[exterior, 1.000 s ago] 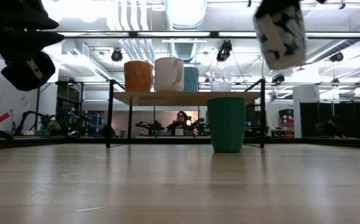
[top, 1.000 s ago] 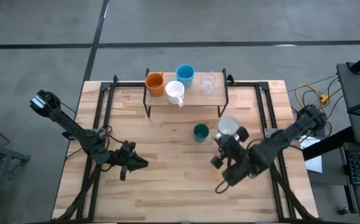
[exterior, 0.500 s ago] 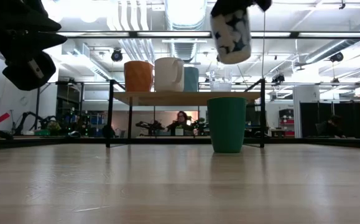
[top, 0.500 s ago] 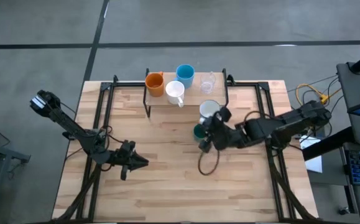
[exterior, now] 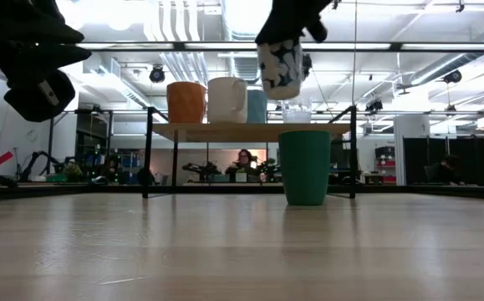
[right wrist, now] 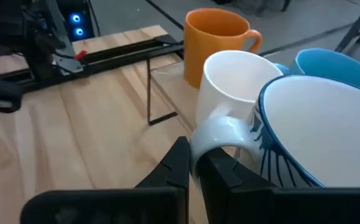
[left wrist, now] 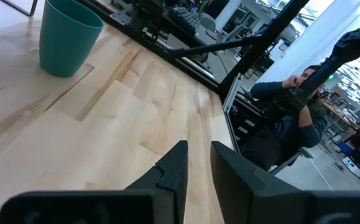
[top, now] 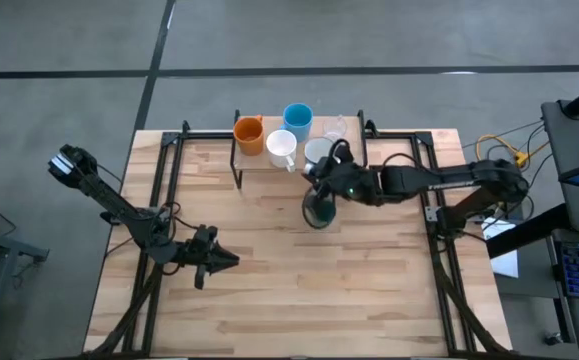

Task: Stack small to large cups/mugs on shelf
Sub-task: Put the white patterned mug on the shelf

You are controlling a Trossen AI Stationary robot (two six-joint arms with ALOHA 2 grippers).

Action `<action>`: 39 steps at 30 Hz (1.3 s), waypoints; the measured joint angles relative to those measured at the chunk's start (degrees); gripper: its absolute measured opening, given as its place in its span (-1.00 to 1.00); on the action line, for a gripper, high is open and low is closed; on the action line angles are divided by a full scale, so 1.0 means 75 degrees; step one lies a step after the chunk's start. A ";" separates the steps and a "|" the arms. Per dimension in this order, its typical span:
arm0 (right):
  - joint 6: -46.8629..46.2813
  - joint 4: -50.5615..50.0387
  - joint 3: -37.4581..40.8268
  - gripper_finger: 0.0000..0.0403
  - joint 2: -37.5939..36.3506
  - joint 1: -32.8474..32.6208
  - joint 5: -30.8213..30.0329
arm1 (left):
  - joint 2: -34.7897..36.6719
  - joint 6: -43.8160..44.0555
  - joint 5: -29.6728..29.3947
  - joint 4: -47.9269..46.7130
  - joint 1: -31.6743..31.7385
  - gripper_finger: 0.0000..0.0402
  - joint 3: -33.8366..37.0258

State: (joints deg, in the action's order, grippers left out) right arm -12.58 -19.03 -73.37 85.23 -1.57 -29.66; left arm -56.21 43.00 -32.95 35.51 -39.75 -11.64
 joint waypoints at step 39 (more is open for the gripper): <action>0.0774 0.1043 0.0175 -0.94 0.1085 0.1315 0.1147 | 0.0000 0.0015 0.0026 -0.0067 -0.0003 -0.73 0.0058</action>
State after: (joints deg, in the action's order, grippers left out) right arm -6.77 -11.20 -72.06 93.36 8.29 -21.06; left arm -56.21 43.11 -32.75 35.00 -39.77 -11.20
